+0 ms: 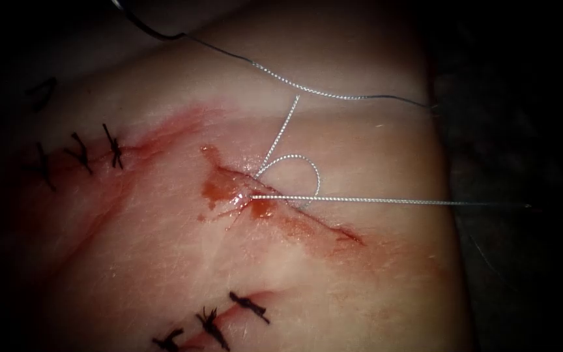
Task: Wound Closure
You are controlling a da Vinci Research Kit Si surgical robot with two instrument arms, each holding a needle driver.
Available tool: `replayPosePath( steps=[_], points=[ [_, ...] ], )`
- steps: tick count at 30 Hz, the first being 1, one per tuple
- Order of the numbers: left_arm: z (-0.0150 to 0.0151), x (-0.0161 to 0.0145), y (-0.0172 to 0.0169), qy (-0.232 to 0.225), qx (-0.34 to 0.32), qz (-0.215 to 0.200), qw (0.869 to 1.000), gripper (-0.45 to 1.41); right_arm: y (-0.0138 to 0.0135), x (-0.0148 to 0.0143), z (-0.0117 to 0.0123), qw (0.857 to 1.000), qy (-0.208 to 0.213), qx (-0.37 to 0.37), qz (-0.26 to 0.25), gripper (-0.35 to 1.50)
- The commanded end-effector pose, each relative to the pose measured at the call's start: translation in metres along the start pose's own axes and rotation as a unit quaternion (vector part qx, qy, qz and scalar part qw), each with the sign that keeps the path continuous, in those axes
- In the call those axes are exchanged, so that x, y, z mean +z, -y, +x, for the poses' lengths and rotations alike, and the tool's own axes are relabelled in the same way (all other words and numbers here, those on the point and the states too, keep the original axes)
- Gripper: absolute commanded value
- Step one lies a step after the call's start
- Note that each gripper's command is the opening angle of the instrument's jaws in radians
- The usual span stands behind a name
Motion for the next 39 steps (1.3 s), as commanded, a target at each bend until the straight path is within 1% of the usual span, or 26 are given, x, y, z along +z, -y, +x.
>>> replayPosePath(
  steps=[1,2,3,5,7,17,26,29,39],
  points=[
    [0.0001,0.0005,0.0005,0.000,0.000,0.000,1.000,-0.45,-0.0008,0.0000,-0.0013,1.000,0.007,0.006,-0.001,-0.35],
    [0.0001,0.0005,0.0005,0.000,0.000,0.000,1.000,-0.45,-0.0016,-0.0002,-0.0019,1.000,0.014,0.007,-0.005,-0.35],
    [0.0001,0.0005,0.0005,0.000,0.000,0.000,1.000,-0.45,-0.0016,-0.0002,-0.0019,1.000,0.014,0.007,-0.005,-0.35],
    [0.0001,0.0005,0.0005,0.000,0.000,0.000,1.000,-0.45,-0.0036,-0.0007,-0.0036,0.999,0.030,0.016,-0.020,-0.35],
    [0.0000,0.0005,0.0005,0.000,0.000,0.000,1.000,-0.45,-0.0049,-0.0011,-0.0047,0.999,0.030,0.023,-0.022,-0.35],
    [0.0000,0.0005,0.0005,0.000,0.000,0.000,1.000,-0.45,-0.0092,-0.0027,-0.0085,0.997,0.047,0.049,-0.047,-0.35],
    [0.0001,0.0005,0.0005,0.000,0.000,0.000,1.000,-0.45,-0.0110,-0.0036,-0.0100,0.995,0.045,0.073,-0.044,-0.35],
    [0.0001,0.0004,0.0004,0.000,0.002,0.000,1.000,-0.45,-0.0119,-0.0042,-0.0111,0.994,0.046,0.086,-0.043,-0.35],
    [0.0002,0.0003,0.0002,0.001,0.001,0.000,1.000,-0.45,-0.0149,-0.0055,-0.0137,0.991,0.056,0.103,-0.064,-0.35]
  ],
)
